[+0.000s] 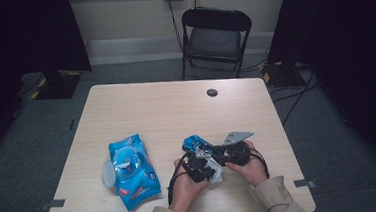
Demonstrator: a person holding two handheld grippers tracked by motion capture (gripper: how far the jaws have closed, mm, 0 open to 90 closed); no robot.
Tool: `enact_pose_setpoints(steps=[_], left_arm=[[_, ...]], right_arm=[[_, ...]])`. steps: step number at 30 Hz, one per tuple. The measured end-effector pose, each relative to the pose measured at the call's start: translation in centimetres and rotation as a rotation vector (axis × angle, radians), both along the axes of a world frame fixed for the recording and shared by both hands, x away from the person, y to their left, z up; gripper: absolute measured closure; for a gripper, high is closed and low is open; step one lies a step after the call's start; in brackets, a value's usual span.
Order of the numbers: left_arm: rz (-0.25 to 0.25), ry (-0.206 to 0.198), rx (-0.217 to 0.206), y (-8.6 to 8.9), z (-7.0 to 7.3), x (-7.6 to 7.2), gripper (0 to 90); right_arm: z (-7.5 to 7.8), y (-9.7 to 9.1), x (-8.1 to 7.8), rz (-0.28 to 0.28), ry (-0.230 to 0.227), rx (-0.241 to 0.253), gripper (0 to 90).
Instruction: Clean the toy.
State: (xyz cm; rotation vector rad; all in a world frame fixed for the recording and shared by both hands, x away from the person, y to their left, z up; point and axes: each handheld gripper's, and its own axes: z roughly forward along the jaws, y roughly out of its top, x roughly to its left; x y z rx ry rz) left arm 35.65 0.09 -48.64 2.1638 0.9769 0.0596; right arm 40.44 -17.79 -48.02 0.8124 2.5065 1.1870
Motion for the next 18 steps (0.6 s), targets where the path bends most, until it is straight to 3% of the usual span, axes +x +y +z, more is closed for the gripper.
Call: enact_pose_setpoints(steps=[3, 6, 10, 11, 12, 13, 18], left_arm=[[-0.026, 0.009, -0.011, -0.1, 0.0, -0.3, 84.6], [-0.021, 0.010, -0.010, 0.1, 0.1, -0.4, 84.7], [0.033, 0.004, 0.008, 1.3, 0.7, -0.4, 84.6], [0.080, -0.011, 0.035, 2.1, 1.2, -0.2, 84.7], [0.080, -0.011, 0.035, 2.1, 1.2, -0.2, 84.6], [0.134, -0.017, 0.048, 3.0, 1.6, 0.2, 84.7], [0.267, -0.027, 0.055, 4.4, 1.8, 1.5, 84.7]], right_arm=[[0.0, 0.0, 0.0, 0.001, -0.002, -0.001, 59.5], [0.0, 0.0, 0.0, 0.000, -0.003, -0.001, 59.5], [0.0, 0.0, 0.0, -0.001, -0.004, 0.003, 59.5], [-0.1, 0.0, 0.0, 0.000, -0.003, 0.005, 59.5], [-0.1, 0.0, 0.0, 0.000, -0.003, 0.005, 59.5], [-0.1, 0.0, 0.0, 0.001, -0.004, 0.002, 59.5], [0.0, 0.0, 0.0, 0.001, -0.005, 0.000, 59.6]])
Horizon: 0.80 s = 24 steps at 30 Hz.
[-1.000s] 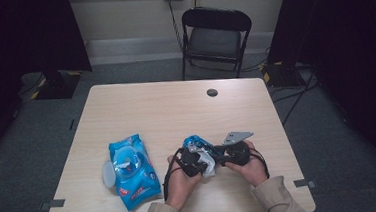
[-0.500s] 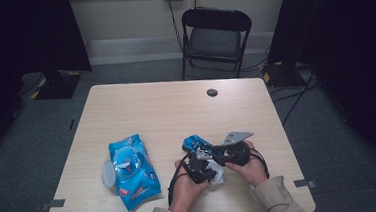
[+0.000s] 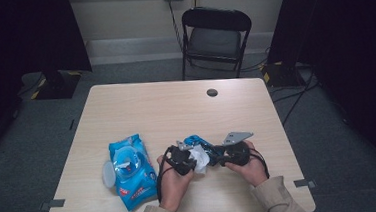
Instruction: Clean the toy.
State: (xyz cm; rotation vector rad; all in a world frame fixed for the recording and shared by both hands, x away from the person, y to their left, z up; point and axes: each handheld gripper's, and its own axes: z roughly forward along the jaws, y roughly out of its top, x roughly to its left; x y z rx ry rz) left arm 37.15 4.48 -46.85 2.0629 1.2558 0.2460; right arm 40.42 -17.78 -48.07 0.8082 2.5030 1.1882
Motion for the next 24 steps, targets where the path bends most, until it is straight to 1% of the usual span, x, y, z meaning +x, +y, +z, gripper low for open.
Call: enact_pose_setpoints(steps=[1, 2, 3, 4, 5, 7, 8, 9, 10, 11, 13, 14, 15, 16, 17, 19, 21, 24], left_arm=[[0.012, 0.002, 0.014, 0.1, -0.1, 0.3, 84.6], [0.012, 0.002, 0.014, 0.1, -0.1, 0.3, 84.5], [0.031, 0.003, 0.029, 0.3, -0.4, 0.8, 84.4], [0.031, 0.003, 0.029, 0.3, -0.4, 0.8, 84.4], [0.044, 0.009, 0.037, 0.3, -0.6, 1.1, 84.4], [0.052, 0.011, 0.056, 0.1, -1.0, 1.7, 84.1], [0.052, 0.011, 0.056, 0.1, -1.0, 1.7, 84.0], [0.031, 0.016, 0.063, -0.3, -1.1, 1.9, 83.8], [0.031, 0.016, 0.063, -0.3, -1.1, 1.9, 83.7], [0.009, 0.020, 0.055, -0.7, -1.2, 1.8, 83.6], [-0.010, 0.023, 0.044, -0.9, -1.3, 1.6, 83.6], [-0.010, 0.023, 0.044, -0.9, -1.3, 1.6, 83.6], [-0.022, 0.031, 0.020, -1.0, -1.4, 1.4, 83.7], [-0.022, 0.031, 0.020, -1.0, -1.4, 1.4, 83.7], [-0.040, 0.028, 0.015, -1.1, -1.4, 1.3, 83.7], [-0.051, 0.023, 0.010, -1.1, -1.5, 1.2, 83.7], [-0.058, 0.027, -0.008, -1.2, -1.6, 1.0, 83.7], [-0.068, 0.028, -0.017, -1.4, -1.6, 0.8, 83.7]], right_arm=[[0.0, 0.0, 0.0, 0.001, 0.000, 0.001, 59.5], [0.0, 0.0, 0.0, 0.001, 0.000, 0.001, 59.5], [0.0, 0.0, 0.0, 0.001, 0.000, 0.000, 59.5], [0.0, 0.0, 0.0, 0.001, 0.000, 0.000, 59.5], [0.0, 0.0, 0.0, 0.000, 0.000, 0.000, 59.5], [0.0, 0.0, 0.0, 0.001, -0.001, 0.002, 59.6], [0.0, 0.0, 0.0, 0.000, -0.001, 0.002, 59.6], [0.0, 0.0, 0.0, 0.001, -0.001, 0.002, 59.5], [0.0, 0.0, 0.0, 0.001, -0.001, 0.002, 59.5], [0.0, 0.0, 0.0, 0.001, -0.002, 0.002, 59.6], [0.0, 0.0, 0.0, 0.000, -0.002, 0.004, 59.6], [0.0, 0.0, 0.0, 0.000, -0.002, 0.004, 59.6], [-0.1, 0.0, 0.0, 0.001, -0.002, 0.005, 59.6], [-0.1, 0.0, 0.0, 0.001, -0.002, 0.005, 59.6], [0.0, 0.0, 0.0, 0.000, -0.002, 0.004, 59.6], [0.0, 0.0, 0.0, 0.000, -0.003, 0.003, 59.6], [0.0, 0.0, 0.0, 0.000, -0.002, 0.002, 59.5], [0.0, 0.0, 0.0, 0.000, -0.003, 0.001, 59.6]])
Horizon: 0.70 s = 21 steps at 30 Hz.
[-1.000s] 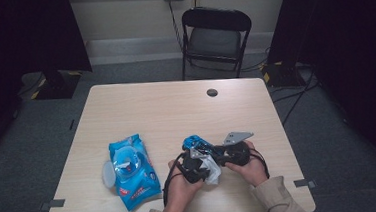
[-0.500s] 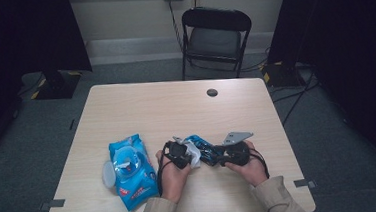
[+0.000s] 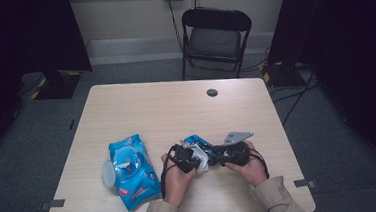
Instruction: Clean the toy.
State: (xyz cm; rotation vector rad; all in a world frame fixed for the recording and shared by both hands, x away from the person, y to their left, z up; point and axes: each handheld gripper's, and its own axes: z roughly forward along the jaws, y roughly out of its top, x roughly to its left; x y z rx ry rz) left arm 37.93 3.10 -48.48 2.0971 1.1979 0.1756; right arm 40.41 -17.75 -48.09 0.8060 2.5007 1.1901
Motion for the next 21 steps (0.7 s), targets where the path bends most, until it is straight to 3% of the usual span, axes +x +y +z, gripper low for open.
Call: enact_pose_setpoints(steps=[21], left_arm=[[-0.140, 0.011, -0.039, -3.2, -0.1, -2.7, 83.7]], right_arm=[[0.0, 0.0, 0.0, 0.001, 0.000, -0.002, 59.6]])
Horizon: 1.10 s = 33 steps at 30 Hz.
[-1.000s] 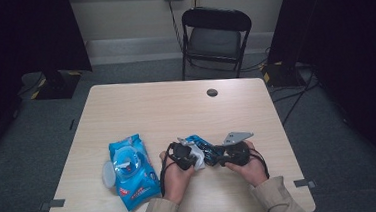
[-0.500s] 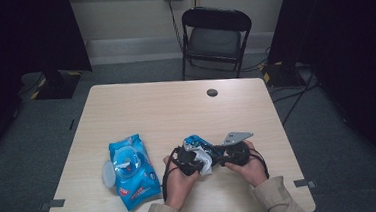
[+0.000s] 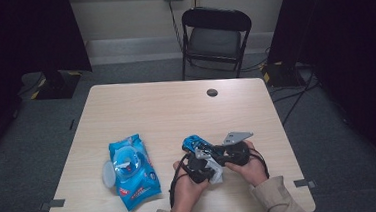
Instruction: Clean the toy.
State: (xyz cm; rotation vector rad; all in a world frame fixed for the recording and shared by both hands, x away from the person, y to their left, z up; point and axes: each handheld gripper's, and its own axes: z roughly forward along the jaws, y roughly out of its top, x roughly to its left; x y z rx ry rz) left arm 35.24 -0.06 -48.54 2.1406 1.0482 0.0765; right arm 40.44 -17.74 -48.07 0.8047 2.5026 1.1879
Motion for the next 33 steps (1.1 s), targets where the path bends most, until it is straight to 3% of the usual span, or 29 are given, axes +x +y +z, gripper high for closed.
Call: enact_pose_setpoints(steps=[15, 18, 19, 23, 28, 33], left_arm=[[-0.077, 0.019, -0.036, -0.8, 0.3, -1.6, 83.9], [-0.087, 0.021, -0.043, -0.8, 0.5, -1.6, 83.9], [-0.092, 0.020, -0.044, -0.9, 0.5, -1.7, 83.9], [-0.108, 0.019, -0.053, -1.2, 0.7, -1.8, 84.0], [-0.153, 0.000, -0.086, -2.7, 1.1, -1.7, 84.0], [-0.176, -0.007, -0.085, -3.8, 1.5, -1.0, 84.0]], right_arm=[[0.1, -0.1, 0.0, -0.006, 0.018, 0.008, 58.5], [0.3, -0.5, 0.1, -0.017, 0.022, 0.034, 54.6], [0.6, -0.9, 0.2, -0.029, 0.024, 0.059, 54.6], [1.6, -2.1, 0.1, -0.055, 0.003, 0.072, 53.3], [2.2, -3.6, -0.1, -0.086, -0.013, 0.074, 52.7], [2.5, -4.6, -0.3, -0.107, -0.020, 0.066, 52.4]])
